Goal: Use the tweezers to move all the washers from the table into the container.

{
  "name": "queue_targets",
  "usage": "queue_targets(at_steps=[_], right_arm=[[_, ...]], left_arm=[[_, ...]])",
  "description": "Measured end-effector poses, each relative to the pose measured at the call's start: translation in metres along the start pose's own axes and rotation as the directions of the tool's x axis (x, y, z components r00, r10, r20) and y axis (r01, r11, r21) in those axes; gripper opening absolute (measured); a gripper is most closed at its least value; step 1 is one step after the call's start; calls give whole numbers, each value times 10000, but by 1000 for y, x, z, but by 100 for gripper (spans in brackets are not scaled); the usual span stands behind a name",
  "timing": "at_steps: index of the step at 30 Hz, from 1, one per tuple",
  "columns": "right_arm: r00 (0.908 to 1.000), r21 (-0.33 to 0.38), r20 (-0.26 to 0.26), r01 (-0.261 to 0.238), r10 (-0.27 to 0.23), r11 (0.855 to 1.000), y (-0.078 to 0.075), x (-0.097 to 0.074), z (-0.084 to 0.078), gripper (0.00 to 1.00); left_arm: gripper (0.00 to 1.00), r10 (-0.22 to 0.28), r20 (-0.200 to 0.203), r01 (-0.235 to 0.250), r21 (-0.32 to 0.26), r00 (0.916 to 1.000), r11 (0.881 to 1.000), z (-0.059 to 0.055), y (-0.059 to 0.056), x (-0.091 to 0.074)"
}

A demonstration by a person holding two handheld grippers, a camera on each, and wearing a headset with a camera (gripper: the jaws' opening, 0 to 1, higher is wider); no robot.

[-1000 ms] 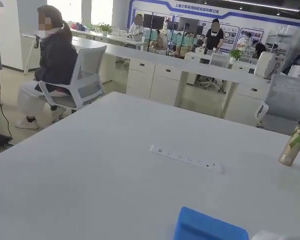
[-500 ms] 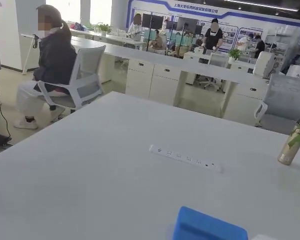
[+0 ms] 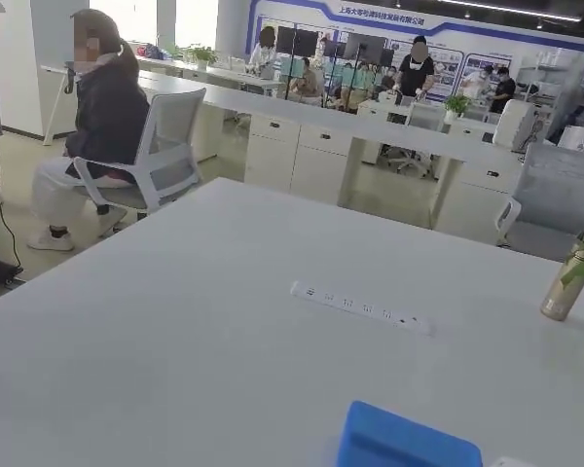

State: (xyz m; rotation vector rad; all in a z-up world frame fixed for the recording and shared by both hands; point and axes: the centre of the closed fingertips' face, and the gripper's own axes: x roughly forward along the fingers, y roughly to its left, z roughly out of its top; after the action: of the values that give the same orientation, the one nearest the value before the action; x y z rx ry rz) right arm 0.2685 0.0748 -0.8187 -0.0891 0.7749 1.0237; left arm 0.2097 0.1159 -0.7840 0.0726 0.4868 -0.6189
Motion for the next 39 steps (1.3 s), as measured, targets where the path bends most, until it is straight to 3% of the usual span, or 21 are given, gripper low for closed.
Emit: queue_targets(at_steps=[15,22,29,34,39], right_arm=[[10000,-110,-86,-23,22,9999,-3,2,-2,4],[9998,-1040,-216,-35,13,9946,8,2,-3,4],[9994,-2496,-358,-115,26,9683,17,5,-10,4],[9988,-3561,-489,-229,58,9342,23,7,-12,5],[9993,-3591,-380,-135,-1,9332,23,7,-12,4]], left_arm=[[95,-50,16,50,11,10000,10000,0,-1,-1],[94,-82,-15,82,23,10000,10000,0,-2,0],[94,-101,-15,101,-3,9999,9999,0,-2,0],[92,-138,-3,138,-10,9999,9999,0,-2,0],[92,-121,-24,121,2,9999,9999,0,-2,0]])
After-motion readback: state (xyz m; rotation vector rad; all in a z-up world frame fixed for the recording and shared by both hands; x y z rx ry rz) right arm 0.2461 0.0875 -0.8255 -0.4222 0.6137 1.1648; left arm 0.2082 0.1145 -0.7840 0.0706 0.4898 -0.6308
